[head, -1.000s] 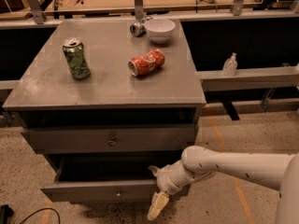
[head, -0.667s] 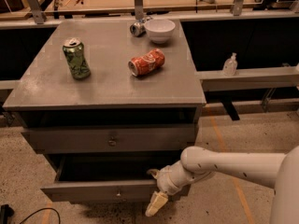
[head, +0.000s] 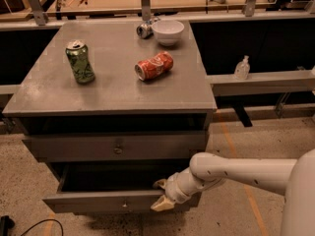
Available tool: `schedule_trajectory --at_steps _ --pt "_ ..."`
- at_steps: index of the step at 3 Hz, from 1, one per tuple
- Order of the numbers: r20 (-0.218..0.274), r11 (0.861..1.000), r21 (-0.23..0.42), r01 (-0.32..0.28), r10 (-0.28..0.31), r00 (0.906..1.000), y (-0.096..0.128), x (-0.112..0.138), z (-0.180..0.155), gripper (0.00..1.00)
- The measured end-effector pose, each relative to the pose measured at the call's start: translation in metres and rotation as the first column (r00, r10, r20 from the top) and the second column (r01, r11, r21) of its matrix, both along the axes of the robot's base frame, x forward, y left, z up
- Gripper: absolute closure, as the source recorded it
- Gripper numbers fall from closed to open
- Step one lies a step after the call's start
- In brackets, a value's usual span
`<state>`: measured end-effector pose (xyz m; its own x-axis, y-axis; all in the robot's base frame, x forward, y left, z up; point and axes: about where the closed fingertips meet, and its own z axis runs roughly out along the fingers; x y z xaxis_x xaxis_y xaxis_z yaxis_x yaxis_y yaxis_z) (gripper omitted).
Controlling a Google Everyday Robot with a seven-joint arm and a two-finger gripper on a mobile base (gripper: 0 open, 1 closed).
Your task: Open middle drawer
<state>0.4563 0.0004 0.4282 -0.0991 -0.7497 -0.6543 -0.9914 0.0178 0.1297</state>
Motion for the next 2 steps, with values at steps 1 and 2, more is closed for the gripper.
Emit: schedule_trajectory --at_steps 1,2 --pt "0.0 1.0 0.0 0.0 0.0 1.0 0.0 0.0002 0.0 0.85" --pt "0.0 1.0 0.0 0.0 0.0 1.0 0.0 0.0001 0.0 1.0"
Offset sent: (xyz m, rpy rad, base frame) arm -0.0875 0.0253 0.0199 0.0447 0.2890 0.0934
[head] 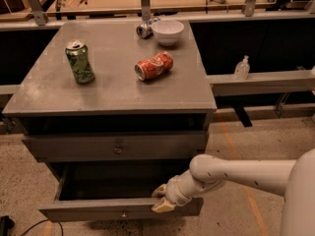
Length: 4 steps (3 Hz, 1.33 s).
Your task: Open middle drawer
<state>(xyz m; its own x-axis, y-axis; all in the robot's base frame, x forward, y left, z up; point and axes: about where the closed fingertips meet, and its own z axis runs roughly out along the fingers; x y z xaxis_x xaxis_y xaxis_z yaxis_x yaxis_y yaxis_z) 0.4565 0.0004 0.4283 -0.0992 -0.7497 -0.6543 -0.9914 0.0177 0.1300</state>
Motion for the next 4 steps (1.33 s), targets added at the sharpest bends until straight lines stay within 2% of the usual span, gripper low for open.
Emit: schedule_trajectory --at_steps 1,2,4 --pt "-0.1 0.999 0.017 -0.047 0.049 0.9938 0.01 -0.032 0.0071 1.0" --pt "-0.122 0.998 0.021 -0.059 0.061 0.9906 0.0119 -0.0396 0.0097 0.84" --pt "-0.112 0.999 0.014 -0.047 0.048 0.9925 0.01 -0.0376 0.0171 0.38"
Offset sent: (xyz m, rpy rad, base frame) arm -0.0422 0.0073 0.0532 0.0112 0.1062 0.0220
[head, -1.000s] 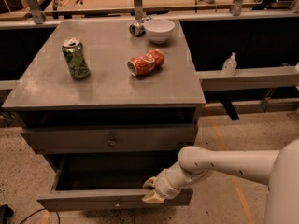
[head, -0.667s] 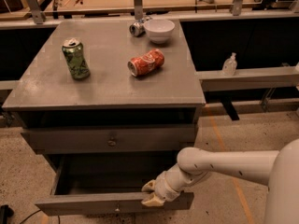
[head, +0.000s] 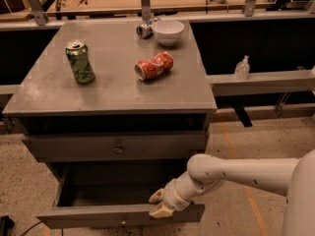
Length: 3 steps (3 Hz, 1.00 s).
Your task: Open middle drawer
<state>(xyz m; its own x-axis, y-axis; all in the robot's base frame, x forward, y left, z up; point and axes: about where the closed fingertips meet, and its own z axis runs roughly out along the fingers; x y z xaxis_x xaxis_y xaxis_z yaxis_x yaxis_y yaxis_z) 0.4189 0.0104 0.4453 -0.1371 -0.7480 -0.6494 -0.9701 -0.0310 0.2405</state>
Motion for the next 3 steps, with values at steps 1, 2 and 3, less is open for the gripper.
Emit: schedule_trajectory --at_steps 1,2,3 --pt "0.048 0.999 -0.022 0.034 -0.033 0.9983 -0.009 0.013 0.017 0.4" --pt "0.089 0.998 -0.037 0.055 -0.051 0.9947 -0.019 0.024 0.032 0.62" --pt "0.124 0.996 -0.051 0.071 -0.064 0.9902 -0.024 0.035 0.035 0.86"
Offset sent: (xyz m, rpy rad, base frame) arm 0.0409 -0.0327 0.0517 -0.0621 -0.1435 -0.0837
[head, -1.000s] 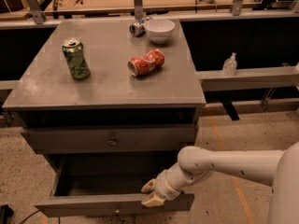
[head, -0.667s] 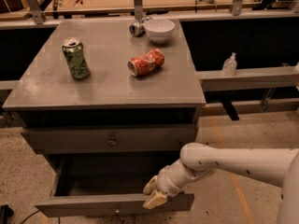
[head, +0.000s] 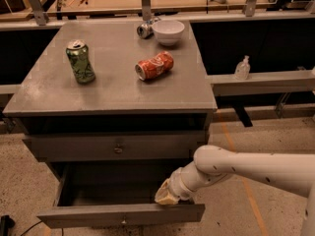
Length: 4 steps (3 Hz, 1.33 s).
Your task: Open middle drawer
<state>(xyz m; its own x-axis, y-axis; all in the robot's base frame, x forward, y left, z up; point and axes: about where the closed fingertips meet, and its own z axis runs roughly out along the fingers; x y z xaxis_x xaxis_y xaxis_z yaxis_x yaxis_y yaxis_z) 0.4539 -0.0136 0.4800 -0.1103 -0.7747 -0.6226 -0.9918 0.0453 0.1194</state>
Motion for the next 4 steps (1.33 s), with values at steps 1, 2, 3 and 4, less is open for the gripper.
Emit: schedule_trajectory --at_steps 1,2,3,4 --pt "0.044 0.999 -0.014 0.03 -0.03 0.9986 -0.002 0.014 -0.004 1.0" --pt "0.1 0.996 -0.042 0.077 -0.073 0.9924 -0.003 0.026 -0.01 1.0" --pt "0.134 0.992 -0.085 0.093 -0.081 0.9876 0.001 0.035 -0.022 1.0" --pt "0.162 0.991 -0.105 0.082 -0.065 0.9847 0.011 0.044 -0.032 1.0"
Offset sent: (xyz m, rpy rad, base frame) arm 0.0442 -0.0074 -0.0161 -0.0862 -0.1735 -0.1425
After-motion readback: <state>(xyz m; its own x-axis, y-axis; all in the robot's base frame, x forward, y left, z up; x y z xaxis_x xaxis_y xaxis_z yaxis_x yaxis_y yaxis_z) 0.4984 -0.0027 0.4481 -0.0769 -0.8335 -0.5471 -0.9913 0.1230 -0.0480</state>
